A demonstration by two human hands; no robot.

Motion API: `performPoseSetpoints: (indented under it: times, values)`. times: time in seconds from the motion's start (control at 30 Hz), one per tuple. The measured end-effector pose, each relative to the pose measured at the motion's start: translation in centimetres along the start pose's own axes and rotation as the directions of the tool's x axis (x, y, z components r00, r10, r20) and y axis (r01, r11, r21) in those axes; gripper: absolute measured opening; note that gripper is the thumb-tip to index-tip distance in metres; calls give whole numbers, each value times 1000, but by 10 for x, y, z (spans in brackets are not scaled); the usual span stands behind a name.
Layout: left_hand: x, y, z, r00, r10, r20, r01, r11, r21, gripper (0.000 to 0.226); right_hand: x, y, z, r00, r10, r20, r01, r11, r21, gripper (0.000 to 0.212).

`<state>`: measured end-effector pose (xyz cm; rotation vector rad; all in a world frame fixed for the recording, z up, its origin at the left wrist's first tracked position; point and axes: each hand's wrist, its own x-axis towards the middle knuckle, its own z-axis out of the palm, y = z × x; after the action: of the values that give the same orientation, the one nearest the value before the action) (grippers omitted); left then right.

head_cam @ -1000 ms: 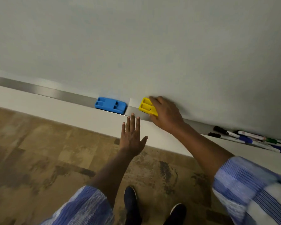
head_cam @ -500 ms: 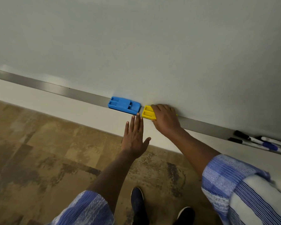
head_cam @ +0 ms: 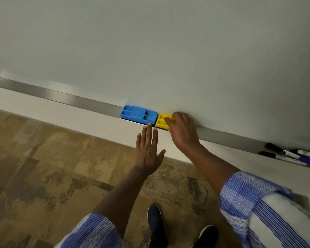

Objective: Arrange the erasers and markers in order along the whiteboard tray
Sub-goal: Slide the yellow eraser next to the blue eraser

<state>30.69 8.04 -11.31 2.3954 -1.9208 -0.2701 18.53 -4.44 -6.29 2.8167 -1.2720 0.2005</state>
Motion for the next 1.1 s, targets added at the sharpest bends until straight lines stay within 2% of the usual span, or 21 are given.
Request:
performPoseSetpoints:
  times: [0.1,0.2,0.3,0.37,0.5,1.1]
  values:
    - [1,1,-1,999,-3,-38,3,1000,-19,84,-5,0,0,999,36,-26,-35,999,38,39]
    - [4,-2,-6,997,-26,-72,26,1000,-9,84,-22,2,-1,984,166,-57,-159,980,116,43]
    - [8,-7,-7,994,-60,-90,61,998,7,85,-41,-2,4,951,310,-12,-305,939,161,53]
    - [10,-11,-4,995,-58,-80,60,998,24,85,-49,-10,9,933,357,40,-357,912,201,62]
    - [9,-16,-2,995,-49,-91,51,998,24,85,-47,-24,14,930,357,83,-367,896,252,72]
    - [14,-45,-8,985,-148,-92,151,988,30,89,-22,-52,4,952,230,201,-286,904,319,78]
